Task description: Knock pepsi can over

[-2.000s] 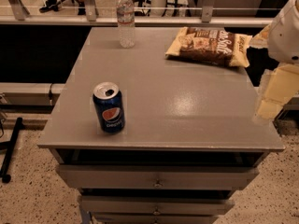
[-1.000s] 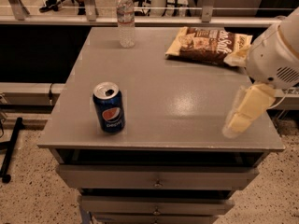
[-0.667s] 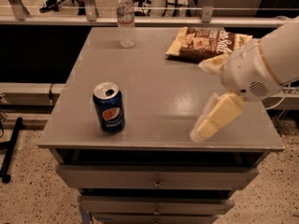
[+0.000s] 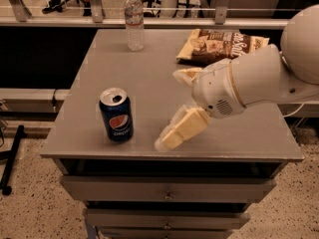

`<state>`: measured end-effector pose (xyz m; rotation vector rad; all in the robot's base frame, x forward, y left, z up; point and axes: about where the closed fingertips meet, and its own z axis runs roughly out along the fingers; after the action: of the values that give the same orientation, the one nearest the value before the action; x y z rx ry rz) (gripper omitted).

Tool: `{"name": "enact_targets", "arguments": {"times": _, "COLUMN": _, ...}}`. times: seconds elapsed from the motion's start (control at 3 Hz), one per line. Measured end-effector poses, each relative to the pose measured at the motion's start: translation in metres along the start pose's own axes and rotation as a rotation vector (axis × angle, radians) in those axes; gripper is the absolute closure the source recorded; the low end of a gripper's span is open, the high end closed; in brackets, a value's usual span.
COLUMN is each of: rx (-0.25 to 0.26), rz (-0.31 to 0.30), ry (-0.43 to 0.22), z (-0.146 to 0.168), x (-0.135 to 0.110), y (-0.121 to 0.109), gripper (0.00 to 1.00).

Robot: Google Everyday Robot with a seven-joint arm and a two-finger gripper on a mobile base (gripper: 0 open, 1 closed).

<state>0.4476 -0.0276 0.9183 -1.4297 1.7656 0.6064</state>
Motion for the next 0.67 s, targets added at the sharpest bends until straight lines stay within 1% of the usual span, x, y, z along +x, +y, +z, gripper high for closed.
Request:
{"name": "enact_targets", "arguments": {"times": 0.33, "rx": -0.031, "rz": 0.025, "ry": -0.084, "z": 0.048, "x": -0.014, "y": 0.008, "gripper": 0.0}}
{"name": "enact_targets", "arguments": {"times": 0.67, "rx": -0.054, "rz": 0.044, "ry": -0.145, "z": 0.078, "x": -0.025, "y": 0.014, "gripper": 0.01}}
